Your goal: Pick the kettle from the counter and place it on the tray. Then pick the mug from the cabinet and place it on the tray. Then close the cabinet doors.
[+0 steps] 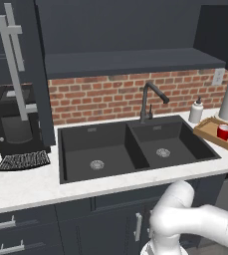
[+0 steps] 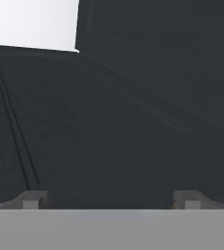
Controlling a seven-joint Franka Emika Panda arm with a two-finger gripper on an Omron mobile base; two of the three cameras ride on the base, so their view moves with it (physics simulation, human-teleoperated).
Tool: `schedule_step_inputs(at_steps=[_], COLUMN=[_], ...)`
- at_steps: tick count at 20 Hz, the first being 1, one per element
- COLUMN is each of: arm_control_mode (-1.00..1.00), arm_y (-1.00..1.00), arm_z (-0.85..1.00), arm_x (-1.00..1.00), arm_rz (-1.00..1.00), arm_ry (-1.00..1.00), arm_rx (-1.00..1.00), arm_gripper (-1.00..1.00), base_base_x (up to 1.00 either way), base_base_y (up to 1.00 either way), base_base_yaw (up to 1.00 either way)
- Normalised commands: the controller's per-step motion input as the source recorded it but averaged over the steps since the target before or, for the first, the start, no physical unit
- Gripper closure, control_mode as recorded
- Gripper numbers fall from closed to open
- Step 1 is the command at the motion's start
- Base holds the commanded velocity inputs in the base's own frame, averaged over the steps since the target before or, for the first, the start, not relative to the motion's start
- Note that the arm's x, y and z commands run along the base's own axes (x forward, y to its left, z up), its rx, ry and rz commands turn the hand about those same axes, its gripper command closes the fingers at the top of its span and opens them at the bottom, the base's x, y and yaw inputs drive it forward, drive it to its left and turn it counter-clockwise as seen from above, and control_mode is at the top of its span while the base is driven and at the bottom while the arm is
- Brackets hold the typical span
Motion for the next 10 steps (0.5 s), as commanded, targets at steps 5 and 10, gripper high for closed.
schedule_step_inputs(at_steps=[5, 10], arm_control_mode=[-1.00, -1.00], arm_y=[0.22, 0.45], arm_z=[0.51, 0.58], arm_x=[0.57, 0.15], arm_rz=[0.02, 0.00], arm_ry=[0.17, 0.08], arm_rx=[-0.06, -0.15], arm_gripper=[-1.00, -1.00], base_base_x=[0.00, 0.00], base_base_y=[0.00, 0.00], base_base_yaw=[0.00, 0.00])
